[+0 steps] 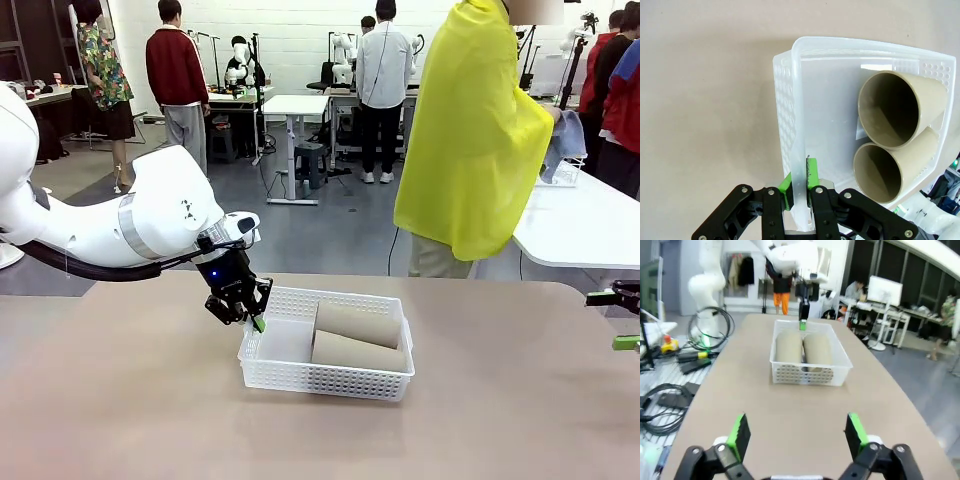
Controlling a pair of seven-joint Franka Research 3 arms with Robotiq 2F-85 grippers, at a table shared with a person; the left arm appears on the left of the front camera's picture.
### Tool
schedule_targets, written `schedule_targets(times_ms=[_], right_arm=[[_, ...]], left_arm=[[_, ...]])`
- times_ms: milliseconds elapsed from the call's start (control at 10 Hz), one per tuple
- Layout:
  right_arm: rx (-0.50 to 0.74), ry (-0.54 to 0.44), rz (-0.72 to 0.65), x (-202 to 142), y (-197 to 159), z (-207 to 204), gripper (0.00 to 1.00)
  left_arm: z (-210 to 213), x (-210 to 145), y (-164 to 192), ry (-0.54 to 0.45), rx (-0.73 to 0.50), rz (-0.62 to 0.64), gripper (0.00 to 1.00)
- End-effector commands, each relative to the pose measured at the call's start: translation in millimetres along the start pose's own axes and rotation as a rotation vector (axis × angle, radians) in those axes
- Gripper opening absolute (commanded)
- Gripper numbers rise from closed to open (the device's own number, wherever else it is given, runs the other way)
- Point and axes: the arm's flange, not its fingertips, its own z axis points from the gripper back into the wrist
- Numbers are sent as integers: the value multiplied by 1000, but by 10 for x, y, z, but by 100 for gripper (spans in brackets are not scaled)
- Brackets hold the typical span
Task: Clean and organize the cups into the basket.
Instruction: Pick up the Reusable plastic cup from the right side of the table and stack it inside the Organizing basket in the center of the table.
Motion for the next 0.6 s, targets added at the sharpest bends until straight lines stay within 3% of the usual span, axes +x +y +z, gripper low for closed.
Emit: schedule_targets(times_ms=[0,500], right_arm=[[-8,10,5,19,15,-8,100],[-8,10,5,19,15,-8,100]], left_arm=[[11,-1,-2,3,-5,-1,0],[11,-1,-2,3,-5,-1,0]])
